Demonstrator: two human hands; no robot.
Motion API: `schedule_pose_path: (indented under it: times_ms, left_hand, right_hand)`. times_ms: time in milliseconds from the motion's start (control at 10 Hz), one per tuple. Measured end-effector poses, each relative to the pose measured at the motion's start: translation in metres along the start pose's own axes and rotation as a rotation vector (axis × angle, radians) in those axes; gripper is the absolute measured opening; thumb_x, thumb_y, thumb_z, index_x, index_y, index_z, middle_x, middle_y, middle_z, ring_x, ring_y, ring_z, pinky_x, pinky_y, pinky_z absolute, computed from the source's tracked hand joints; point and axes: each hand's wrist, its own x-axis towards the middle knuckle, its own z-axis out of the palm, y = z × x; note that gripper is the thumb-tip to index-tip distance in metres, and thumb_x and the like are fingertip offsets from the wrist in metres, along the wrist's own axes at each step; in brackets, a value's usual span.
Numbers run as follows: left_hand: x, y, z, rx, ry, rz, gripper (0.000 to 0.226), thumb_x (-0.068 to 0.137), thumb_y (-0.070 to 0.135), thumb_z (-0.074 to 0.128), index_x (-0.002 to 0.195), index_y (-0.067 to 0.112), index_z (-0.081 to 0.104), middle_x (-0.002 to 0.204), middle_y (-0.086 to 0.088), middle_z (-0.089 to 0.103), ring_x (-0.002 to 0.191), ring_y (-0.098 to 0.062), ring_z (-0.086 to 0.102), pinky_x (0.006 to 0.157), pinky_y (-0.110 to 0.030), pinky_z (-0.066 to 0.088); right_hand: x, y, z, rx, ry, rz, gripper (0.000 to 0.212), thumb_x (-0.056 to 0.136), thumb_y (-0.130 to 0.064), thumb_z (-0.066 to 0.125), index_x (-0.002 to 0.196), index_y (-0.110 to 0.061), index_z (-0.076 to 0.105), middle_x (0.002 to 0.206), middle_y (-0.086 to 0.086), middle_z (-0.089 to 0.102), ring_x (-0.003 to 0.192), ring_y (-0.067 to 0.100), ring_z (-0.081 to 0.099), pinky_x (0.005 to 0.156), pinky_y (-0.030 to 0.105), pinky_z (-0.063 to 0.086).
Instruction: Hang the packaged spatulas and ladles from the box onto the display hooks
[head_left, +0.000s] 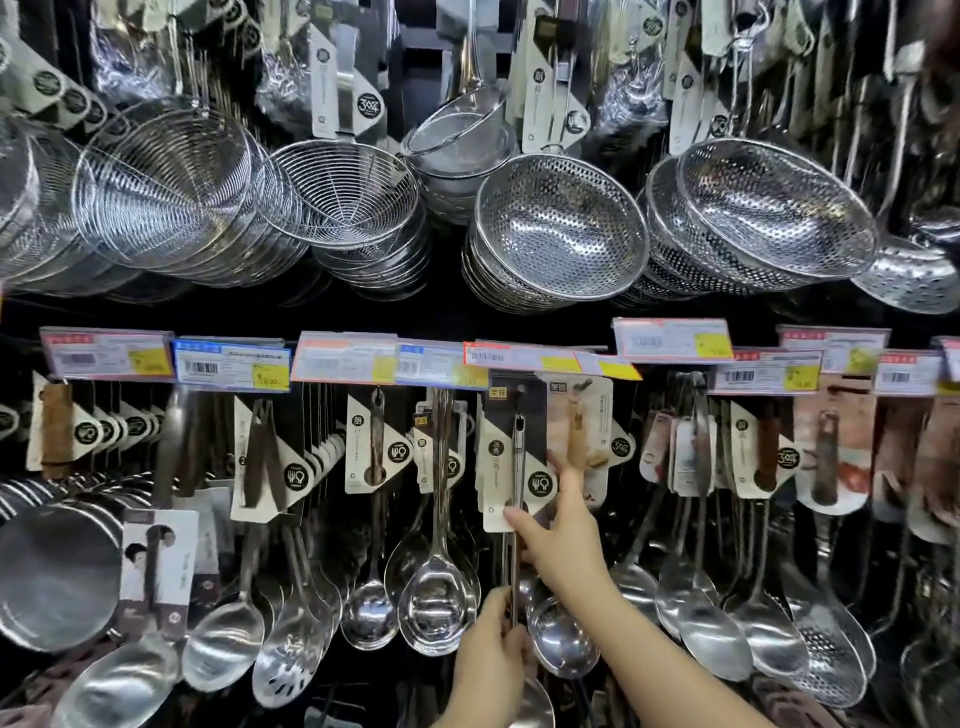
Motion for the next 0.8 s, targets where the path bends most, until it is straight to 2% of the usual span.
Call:
schedule_pose_path:
  times_ms: [100, 200, 300, 400, 500, 600, 700, 800]
  left_hand:
    - [0.012, 0.004, 0.001, 0.041, 0.037, 0.011, 0.032, 0.09, 0.001, 0.045, 0.11, 0.026, 0.048, 0.075, 0.011, 0.058, 0.069, -0.002, 0.056, 0.062, -0.004, 0.043]
    - [0.025, 0.006, 0.003, 0.051, 0.057, 0.011, 0.039, 0.092, 0.002, 0.044, 0.126, 0.022, 0.045, 0.098, 0.008, 0.061, 0.084, -0.003, 0.053, 0.071, -0.003, 0.042]
    - [0.034, 0.0, 0.006, 0.099, 0.054, 0.003, 0.04, 0.092, 0.003, 0.043, 0.129, 0.016, 0.045, 0.092, 0.006, 0.061, 0.076, -0.003, 0.055, 0.064, -0.002, 0.043]
    - [0.037, -0.008, 0.008, 0.149, 0.073, 0.021, 0.045, 0.092, 0.004, 0.044, 0.135, 0.016, 0.04, 0.112, -0.002, 0.064, 0.098, -0.011, 0.06, 0.086, -0.014, 0.044]
    - [0.032, -0.01, 0.008, 0.231, 0.017, 0.011, 0.057, 0.091, 0.005, 0.046, 0.143, 0.02, 0.026, 0.136, -0.005, 0.052, 0.122, -0.016, 0.051, 0.105, -0.026, 0.04]
    - [0.018, -0.009, 0.006, 0.244, -0.01, 0.014, 0.071, 0.089, 0.006, 0.051, 0.147, 0.022, 0.012, 0.148, -0.004, 0.034, 0.136, -0.016, 0.035, 0.113, -0.026, 0.028]
    - [0.0, -0.004, 0.0, 0.266, -0.026, 0.085, 0.071, 0.092, 0.012, 0.05, 0.148, 0.02, 0.007, 0.153, 0.0, 0.023, 0.141, -0.014, 0.024, 0.112, -0.021, 0.021]
    - [-0.009, -0.005, -0.008, 0.36, -0.039, 0.114, 0.064, 0.095, 0.018, 0.044, 0.148, 0.015, 0.008, 0.157, -0.001, 0.012, 0.145, -0.015, 0.011, 0.116, -0.022, 0.01]
  right_hand:
    - [0.006, -0.002, 0.003, -0.045, 0.016, -0.035, 0.074, 0.081, -0.021, 0.068, 0.139, -0.034, 0.022, 0.138, 0.001, 0.041, 0.117, 0.03, 0.053, 0.094, 0.044, 0.051]
    - [0.014, 0.001, 0.002, -0.076, 0.041, -0.061, 0.072, 0.082, -0.018, 0.067, 0.14, -0.026, 0.025, 0.15, 0.002, 0.029, 0.129, 0.025, 0.043, 0.104, 0.038, 0.042]
    - [0.016, 0.001, 0.004, -0.103, 0.034, -0.054, 0.071, 0.083, -0.016, 0.067, 0.141, -0.024, 0.026, 0.153, 0.001, 0.018, 0.134, 0.022, 0.037, 0.105, 0.03, 0.035]
    - [0.016, 0.001, 0.005, -0.091, 0.034, -0.071, 0.07, 0.084, -0.015, 0.066, 0.141, -0.023, 0.027, 0.151, 0.0, 0.018, 0.131, 0.021, 0.039, 0.099, 0.025, 0.034]
    - [0.012, -0.001, 0.002, -0.107, 0.027, -0.073, 0.069, 0.086, -0.016, 0.063, 0.142, -0.022, 0.024, 0.149, 0.003, 0.027, 0.13, 0.023, 0.041, 0.099, 0.027, 0.036]
    - [0.002, 0.001, -0.001, -0.171, -0.017, -0.038, 0.07, 0.09, -0.025, 0.058, 0.146, -0.022, 0.016, 0.148, 0.005, 0.035, 0.131, 0.027, 0.043, 0.101, 0.034, 0.039]
    - [-0.016, 0.01, -0.006, -0.281, -0.051, 0.029, 0.06, 0.092, -0.033, 0.054, 0.143, -0.02, 0.026, 0.113, 0.004, 0.058, 0.103, 0.021, 0.056, 0.087, 0.031, 0.044]
    - [-0.037, 0.024, -0.011, -0.416, -0.052, 0.066, 0.039, 0.093, -0.033, 0.051, 0.126, -0.012, 0.047, 0.096, 0.002, 0.056, 0.093, 0.02, 0.055, 0.08, 0.027, 0.039]
